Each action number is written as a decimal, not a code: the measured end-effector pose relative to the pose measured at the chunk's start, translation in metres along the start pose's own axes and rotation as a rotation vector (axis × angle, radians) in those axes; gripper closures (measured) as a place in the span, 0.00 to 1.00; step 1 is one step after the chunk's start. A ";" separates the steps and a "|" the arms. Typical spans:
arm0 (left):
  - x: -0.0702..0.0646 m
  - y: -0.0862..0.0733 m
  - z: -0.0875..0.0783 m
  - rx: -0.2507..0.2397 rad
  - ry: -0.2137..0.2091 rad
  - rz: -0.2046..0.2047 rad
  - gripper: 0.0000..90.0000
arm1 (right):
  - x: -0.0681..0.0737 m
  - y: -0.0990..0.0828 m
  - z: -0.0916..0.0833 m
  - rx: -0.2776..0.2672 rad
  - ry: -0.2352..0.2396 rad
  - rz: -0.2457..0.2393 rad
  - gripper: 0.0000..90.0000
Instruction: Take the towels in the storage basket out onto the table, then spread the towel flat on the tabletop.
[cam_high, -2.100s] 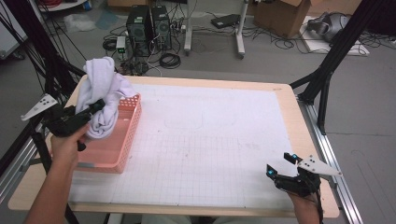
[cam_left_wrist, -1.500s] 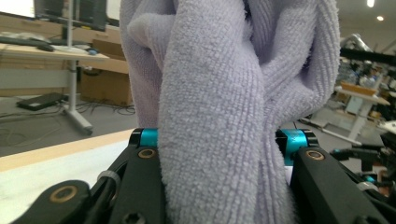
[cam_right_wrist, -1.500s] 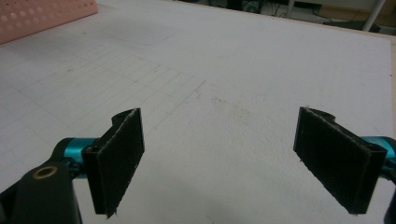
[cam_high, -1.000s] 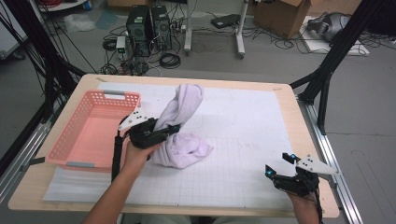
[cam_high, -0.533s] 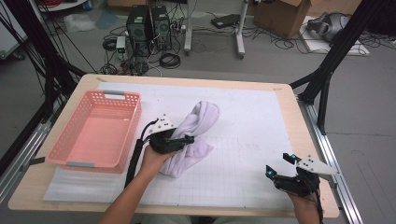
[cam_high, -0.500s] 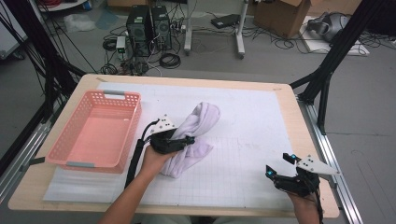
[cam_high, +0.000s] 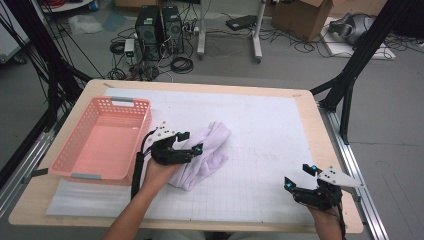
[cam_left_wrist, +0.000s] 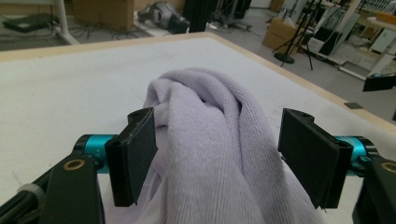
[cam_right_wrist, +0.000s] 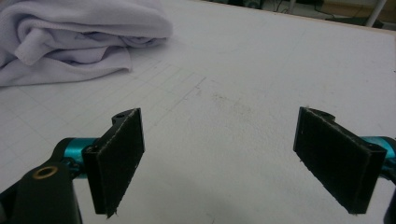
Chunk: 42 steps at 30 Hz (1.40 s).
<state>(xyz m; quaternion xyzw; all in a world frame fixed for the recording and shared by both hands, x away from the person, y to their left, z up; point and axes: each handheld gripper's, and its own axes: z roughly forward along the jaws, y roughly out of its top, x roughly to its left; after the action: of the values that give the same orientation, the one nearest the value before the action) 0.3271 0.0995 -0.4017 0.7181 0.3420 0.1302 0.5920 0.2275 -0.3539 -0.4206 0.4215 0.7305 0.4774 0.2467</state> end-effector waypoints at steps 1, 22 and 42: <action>-0.001 -0.001 -0.006 -0.012 0.003 0.009 0.31 | 0.000 0.000 0.000 -0.001 -0.001 0.003 0.17; 0.003 -0.029 -0.049 -0.062 0.036 0.056 0.30 | 0.003 0.001 0.011 0.041 0.014 0.005 0.18; 0.009 -0.028 -0.053 -0.064 0.044 0.049 0.26 | 0.008 0.001 0.019 0.046 0.040 0.022 0.18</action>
<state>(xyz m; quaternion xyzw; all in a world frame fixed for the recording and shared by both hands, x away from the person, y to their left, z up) 0.2931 0.1475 -0.4159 0.7038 0.3328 0.1714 0.6038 0.2379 -0.3375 -0.4270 0.4254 0.7414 0.4715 0.2171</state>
